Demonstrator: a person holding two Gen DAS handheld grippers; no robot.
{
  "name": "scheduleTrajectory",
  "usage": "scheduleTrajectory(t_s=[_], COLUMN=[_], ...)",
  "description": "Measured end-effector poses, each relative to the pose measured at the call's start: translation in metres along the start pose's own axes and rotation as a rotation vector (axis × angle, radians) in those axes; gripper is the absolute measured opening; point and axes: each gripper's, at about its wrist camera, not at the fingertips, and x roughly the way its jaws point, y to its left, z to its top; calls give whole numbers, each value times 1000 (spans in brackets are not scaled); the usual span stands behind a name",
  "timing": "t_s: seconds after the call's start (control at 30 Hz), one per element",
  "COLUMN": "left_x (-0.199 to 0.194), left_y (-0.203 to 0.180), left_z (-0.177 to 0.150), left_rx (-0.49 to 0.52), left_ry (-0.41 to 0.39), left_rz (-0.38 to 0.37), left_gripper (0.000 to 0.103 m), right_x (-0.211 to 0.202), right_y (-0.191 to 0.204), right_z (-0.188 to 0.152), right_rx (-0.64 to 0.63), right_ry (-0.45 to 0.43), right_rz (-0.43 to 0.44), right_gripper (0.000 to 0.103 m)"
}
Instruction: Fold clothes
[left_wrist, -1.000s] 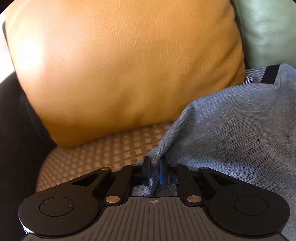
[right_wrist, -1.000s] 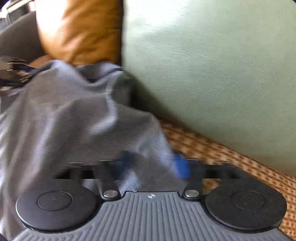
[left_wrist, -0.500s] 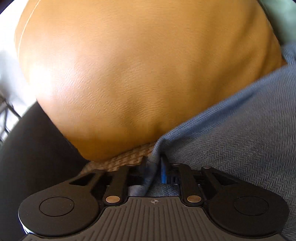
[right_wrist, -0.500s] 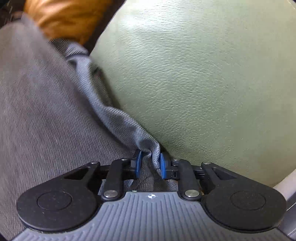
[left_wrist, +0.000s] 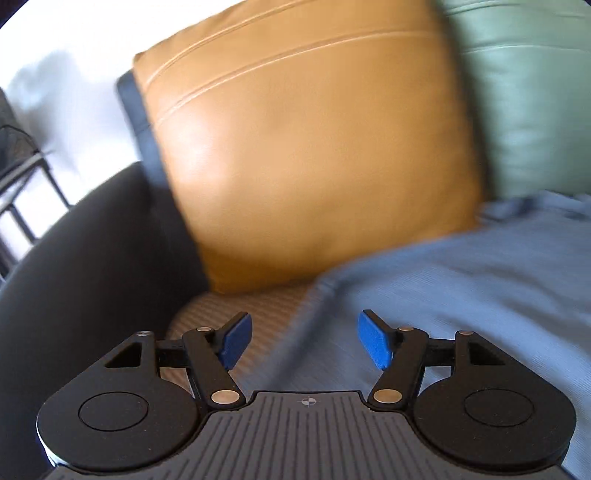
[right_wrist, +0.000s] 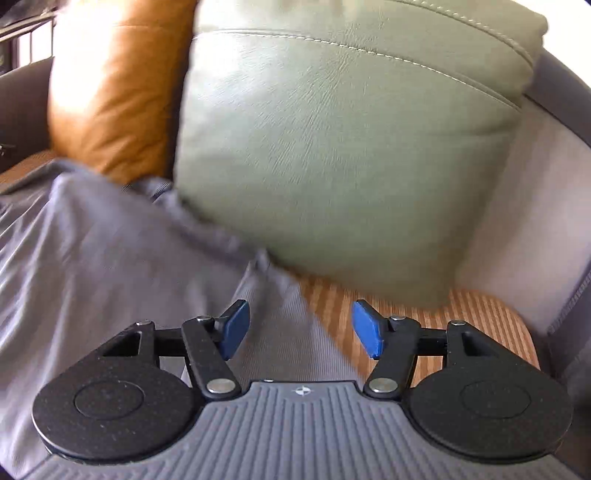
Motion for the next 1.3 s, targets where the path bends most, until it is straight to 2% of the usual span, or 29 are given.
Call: scheduleTrajectory(t_s=[0.17,0.27,0.37,0.57,0.67,0.8,0.87,0.9,0.93,0.97,1.03,1.07,1.23,1.3], left_x=[-73,-98,-110,-103,-100,-95,-92,-90,-87,-85,-83,-82,-78,-76], left_y=[-73,-123,-179,-246,-280,-324,-332,-335,-338,-340,-344,-345,-350,-353], left_z=[-30,-36,-26,-5,6,20,19,19,18,18,19,19,21,19], left_rx=[13,27,23,6,-3,-14,1,10,18,26,38,43,45,51], left_ry=[4,12,42,75,91,113,121,127,132,136,142,143,142,146], left_rz=[-233,-345,-428,-438,-443,-449,-433,-426,-415,-404,-388,-381,-403,-411], left_gripper=[77,77,77,78,78,78,78,78,78,78,78,78,78,79], right_x=[-81,-118,-143,-157,-154,-140,-137,-136,-135,-135,-142,-149,-181,-184], right_y=[-20,-29,-40,-66,-83,-100,-98,-96,-93,-93,-94,-98,-156,-170], right_z=[-55,-86,-123,-203,-238,-267,-270,-271,-269,-266,-250,-239,-184,-170], right_rx=[123,172,209,348,450,611,603,597,576,565,451,399,317,296], right_ry=[36,77,134,227,231,194,149,125,110,117,104,87,26,28], right_rz=[-41,-73,-104,-143,-165,-132,-122,-117,-75,-22,-51,-97,-457,-522], right_gripper=[66,66,66,66,66,67,68,45,20,14,13,13,14,14])
